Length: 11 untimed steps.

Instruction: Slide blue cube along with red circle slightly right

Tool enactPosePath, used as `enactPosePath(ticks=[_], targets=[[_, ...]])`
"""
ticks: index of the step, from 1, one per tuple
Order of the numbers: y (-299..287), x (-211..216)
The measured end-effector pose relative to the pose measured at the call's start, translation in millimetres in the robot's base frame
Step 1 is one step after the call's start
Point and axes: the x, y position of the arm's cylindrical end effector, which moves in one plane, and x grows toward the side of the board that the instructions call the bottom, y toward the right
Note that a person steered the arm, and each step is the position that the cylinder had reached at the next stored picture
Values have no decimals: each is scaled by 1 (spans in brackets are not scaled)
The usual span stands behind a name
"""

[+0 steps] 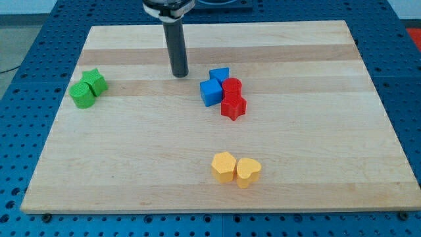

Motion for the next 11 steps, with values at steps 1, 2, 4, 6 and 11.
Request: enactPosePath(ticks=[1,2,4,6,11], targets=[[22,-14],[22,-14],[-8,5],[-34,73],[100,48]])
